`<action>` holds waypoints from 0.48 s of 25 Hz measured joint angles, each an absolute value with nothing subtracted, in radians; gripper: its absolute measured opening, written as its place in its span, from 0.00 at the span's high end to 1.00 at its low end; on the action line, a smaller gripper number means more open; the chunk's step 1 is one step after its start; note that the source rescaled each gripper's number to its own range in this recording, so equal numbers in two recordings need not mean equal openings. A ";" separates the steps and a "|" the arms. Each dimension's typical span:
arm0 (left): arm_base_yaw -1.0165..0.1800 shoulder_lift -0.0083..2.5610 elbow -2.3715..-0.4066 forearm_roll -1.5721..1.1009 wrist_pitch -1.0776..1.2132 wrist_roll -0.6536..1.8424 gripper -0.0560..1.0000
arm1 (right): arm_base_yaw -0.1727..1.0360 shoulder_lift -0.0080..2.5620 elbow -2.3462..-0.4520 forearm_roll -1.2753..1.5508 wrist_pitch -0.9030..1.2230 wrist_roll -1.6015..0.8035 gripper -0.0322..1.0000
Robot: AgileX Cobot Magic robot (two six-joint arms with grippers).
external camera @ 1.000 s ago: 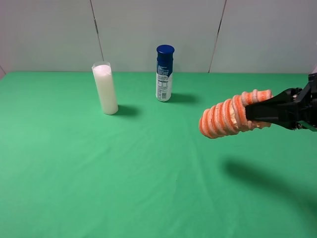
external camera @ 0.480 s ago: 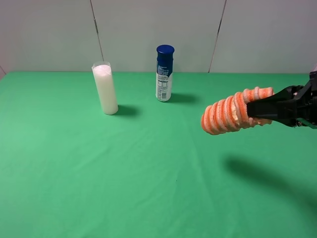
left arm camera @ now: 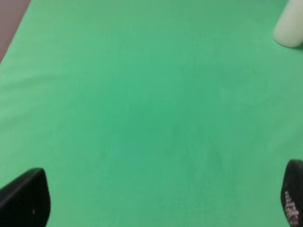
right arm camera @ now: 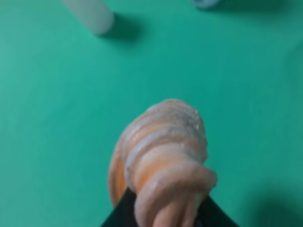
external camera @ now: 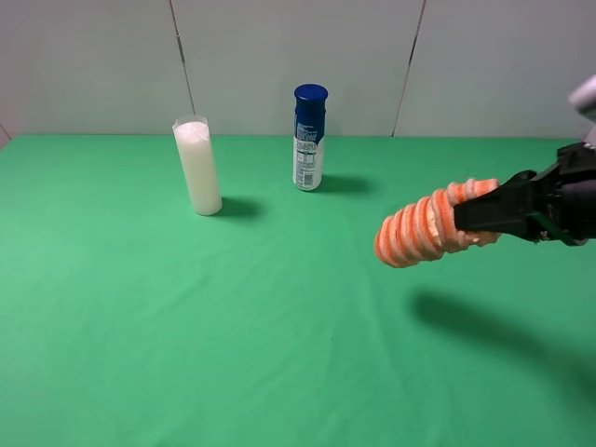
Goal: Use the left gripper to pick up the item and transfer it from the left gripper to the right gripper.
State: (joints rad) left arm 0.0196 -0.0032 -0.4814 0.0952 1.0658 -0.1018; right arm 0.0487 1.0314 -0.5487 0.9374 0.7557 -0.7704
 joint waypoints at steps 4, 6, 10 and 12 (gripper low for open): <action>0.020 -0.003 -0.481 0.096 1.066 -0.102 0.02 | 0.049 1.138 -0.623 0.936 0.780 -0.770 0.96; 0.020 -0.003 -0.481 0.096 1.066 -0.102 0.02 | 0.049 1.190 -0.669 0.935 0.808 -0.770 0.97; 0.020 -0.003 -0.481 0.096 1.066 -0.102 0.02 | 0.049 1.292 -0.766 0.907 0.858 -0.741 0.97; 0.020 -0.003 -0.481 0.096 1.066 -0.102 0.02 | 0.049 1.340 -0.814 0.872 0.867 -0.715 0.97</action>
